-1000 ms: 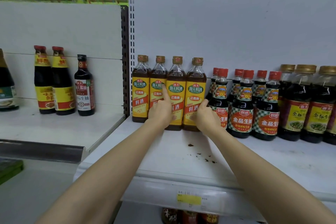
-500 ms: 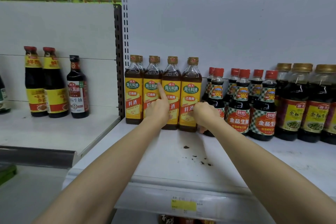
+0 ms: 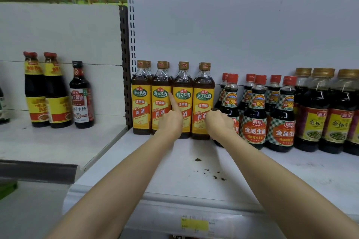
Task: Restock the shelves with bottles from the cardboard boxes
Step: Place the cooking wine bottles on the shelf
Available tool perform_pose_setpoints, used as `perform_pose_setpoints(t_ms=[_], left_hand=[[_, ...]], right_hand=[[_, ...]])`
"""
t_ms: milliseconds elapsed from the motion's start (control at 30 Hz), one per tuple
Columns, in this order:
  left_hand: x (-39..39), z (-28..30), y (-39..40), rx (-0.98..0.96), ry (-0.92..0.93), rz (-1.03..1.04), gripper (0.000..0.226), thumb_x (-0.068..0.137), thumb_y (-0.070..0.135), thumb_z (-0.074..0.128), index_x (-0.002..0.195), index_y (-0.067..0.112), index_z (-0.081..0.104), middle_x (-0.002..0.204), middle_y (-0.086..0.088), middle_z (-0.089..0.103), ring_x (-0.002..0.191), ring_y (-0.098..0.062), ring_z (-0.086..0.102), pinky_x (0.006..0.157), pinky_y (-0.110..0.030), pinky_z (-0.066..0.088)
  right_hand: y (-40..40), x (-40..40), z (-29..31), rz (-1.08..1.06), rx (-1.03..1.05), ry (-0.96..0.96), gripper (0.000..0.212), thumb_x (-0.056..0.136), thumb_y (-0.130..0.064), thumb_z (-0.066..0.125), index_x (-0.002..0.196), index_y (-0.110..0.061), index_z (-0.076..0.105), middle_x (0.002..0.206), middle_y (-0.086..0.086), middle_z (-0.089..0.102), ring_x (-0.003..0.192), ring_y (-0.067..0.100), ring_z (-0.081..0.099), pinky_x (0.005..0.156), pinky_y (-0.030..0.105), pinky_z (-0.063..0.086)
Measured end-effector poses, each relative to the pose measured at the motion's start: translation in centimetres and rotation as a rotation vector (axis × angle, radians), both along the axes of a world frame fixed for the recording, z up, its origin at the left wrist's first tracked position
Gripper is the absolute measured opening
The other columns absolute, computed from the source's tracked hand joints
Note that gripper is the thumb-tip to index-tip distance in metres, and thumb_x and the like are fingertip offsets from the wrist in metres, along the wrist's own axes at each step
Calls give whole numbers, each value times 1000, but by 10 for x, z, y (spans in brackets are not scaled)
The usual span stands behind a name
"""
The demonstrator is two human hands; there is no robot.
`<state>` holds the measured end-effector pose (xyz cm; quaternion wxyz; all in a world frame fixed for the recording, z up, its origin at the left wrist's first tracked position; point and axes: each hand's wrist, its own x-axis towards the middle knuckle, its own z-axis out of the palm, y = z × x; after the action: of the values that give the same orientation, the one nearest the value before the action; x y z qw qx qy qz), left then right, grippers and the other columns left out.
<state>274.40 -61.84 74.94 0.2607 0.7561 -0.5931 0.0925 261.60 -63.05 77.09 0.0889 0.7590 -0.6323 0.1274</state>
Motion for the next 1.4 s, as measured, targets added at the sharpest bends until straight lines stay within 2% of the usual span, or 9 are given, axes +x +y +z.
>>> perform_pose_setpoints(t_ms=[233, 467, 600, 767, 900, 1000, 1133, 1233, 1400], left_hand=[[3, -7, 16, 63, 68, -129, 99, 92, 5, 55, 147, 22, -25, 116, -16, 56, 95, -28, 61, 80, -40, 53], [-3, -1, 34, 28, -190, -134, 75, 85, -1, 60, 148, 9, 22, 151, -13, 13, 138, -29, 23, 103, -35, 39], [1, 0, 35, 99, -229, -162, 76, 90, -1, 53, 152, 5, 9, 159, -11, -7, 147, -25, 0, 115, -38, 24], [2, 11, 36, 222, -209, -188, 79, 92, 1, 50, 152, 8, -1, 159, -12, -14, 147, -28, 2, 117, -38, 18], [4, 23, 40, 278, -157, -210, 66, 90, 0, 47, 150, 8, 21, 159, -13, 7, 140, -30, 28, 110, -38, 36], [8, 28, 48, 225, -143, -212, 46, 90, 7, 49, 136, 8, 43, 134, -11, 45, 120, -28, 46, 98, -39, 46], [18, 28, 71, 192, -154, -204, 27, 91, 16, 51, 119, 13, 52, 114, -8, 50, 101, -25, 50, 89, -40, 48], [28, 26, 96, 183, -168, -215, 28, 92, 18, 52, 120, 14, 54, 115, -7, 54, 104, -24, 52, 86, -36, 47], [56, 15, 138, 168, -155, -204, 35, 92, 23, 52, 125, 11, 53, 126, -8, 52, 113, -25, 49, 94, -39, 46]], right_hand=[[6, 5, -8, 12, -13, -59, 30, 91, 3, 47, 119, -5, 55, 118, 13, 60, 109, 31, 57, 79, 35, 43], [23, 14, -13, 126, -162, -93, 47, 95, -13, 40, 140, -6, 27, 114, 13, 64, 101, 34, 62, 72, 35, 41], [23, 13, -15, 119, -112, 28, 71, 96, -15, 41, 153, -8, -1, 113, 11, 63, 100, 29, 62, 72, 35, 43], [27, 11, -9, 120, 22, 58, 79, 94, -10, 42, 152, -11, -13, 114, 12, 62, 99, 28, 62, 71, 36, 42], [32, 8, 3, 128, 111, 7, 75, 95, -12, 39, 152, -17, -9, 98, 10, 59, 76, 25, 65, 73, 37, 50], [41, 3, 8, 161, 56, -14, 66, 96, -20, 43, 152, -16, 8, 120, 13, 58, 96, 31, 63, 77, 38, 49], [57, 3, 7, 243, 99, -81, 57, 95, -23, 49, 144, -15, 22, 126, 14, 55, 110, 33, 55, 79, 37, 46], [73, 8, 1, 316, 215, -38, 71, 96, -38, 51, 151, -20, 11, 149, 15, 31, 134, 35, 34, 106, 46, 37], [119, 31, -13, 331, 245, 7, 74, 96, -55, 41, 154, -22, 8, 158, 10, 12, 144, 35, 10, 113, 55, 22]])
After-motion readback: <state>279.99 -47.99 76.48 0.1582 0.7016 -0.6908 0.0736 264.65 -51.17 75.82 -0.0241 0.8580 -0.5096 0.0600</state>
